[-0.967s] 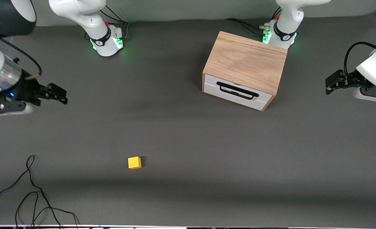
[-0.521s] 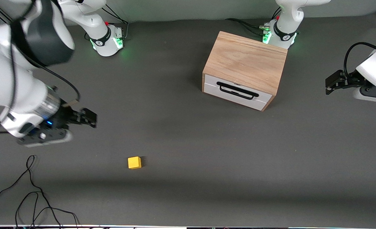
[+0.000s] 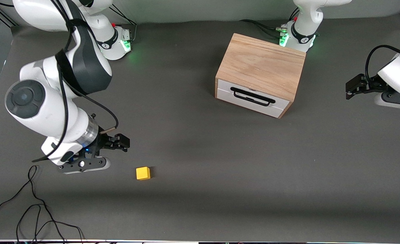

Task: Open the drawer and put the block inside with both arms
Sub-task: 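Grasp the yellow cube with the right gripper while the left gripper hooks the drawer handle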

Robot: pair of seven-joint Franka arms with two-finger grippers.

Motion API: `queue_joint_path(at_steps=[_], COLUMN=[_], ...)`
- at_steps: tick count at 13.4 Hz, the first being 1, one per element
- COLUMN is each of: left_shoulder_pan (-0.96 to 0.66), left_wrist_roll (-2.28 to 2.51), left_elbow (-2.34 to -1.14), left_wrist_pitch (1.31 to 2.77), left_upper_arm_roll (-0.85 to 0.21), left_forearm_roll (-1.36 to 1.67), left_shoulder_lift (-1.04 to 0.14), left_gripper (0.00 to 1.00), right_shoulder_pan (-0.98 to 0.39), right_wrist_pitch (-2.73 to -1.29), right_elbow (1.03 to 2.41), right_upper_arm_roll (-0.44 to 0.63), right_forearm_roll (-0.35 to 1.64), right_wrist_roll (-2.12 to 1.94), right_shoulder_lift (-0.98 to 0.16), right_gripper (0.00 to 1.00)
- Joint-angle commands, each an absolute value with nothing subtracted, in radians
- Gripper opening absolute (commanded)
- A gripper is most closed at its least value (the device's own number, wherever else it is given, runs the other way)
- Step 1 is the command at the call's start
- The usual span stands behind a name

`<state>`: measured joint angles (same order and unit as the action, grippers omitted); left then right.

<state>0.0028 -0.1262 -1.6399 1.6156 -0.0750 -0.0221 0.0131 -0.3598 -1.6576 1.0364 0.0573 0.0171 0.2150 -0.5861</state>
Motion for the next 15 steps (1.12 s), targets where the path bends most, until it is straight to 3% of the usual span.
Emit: queue_joint_path(at_steps=[1,4,7,13,15], left_shoulder_pan=[0.000,-0.006,-0.044,-0.292,-0.374], left_wrist_roll=[-0.126,-0.101,0.120,0.741,0.933], left_elbow=[-1.651,-1.652,-1.658,-1.661,-1.661], left_wrist_pitch=[1.585,1.546,1.531,1.535,1.552], left_upper_arm_roll=[-0.074,-0.075,-0.078,-0.078,-0.078], left_forearm_roll=[-0.037,-0.025,0.006,0.009,0.009], left_shoulder_lift=[0.003,0.000,-0.011,-0.124,-0.190], left_gripper=[1.00,1.00,1.00,1.00,1.00], right_shoulder_pan=[-0.357,-0.359,-0.360,-0.356,-0.356], right_wrist_pitch=[-1.759,-1.909,-1.992,-2.095,-2.210], right_elbow=[1.078,1.182,1.186,1.195,1.285], right_upper_arm_roll=[0.061,0.061,0.063,0.063,0.063], right_forearm_roll=[0.032,0.034,0.032,0.031,0.032], right_wrist_roll=[0.224,0.238,0.236,0.236,0.236], right_shoulder_lift=[-0.634,-0.658,-0.728,-0.831,-0.836], right_gripper=[1.00,1.00,1.00,1.00,1.00])
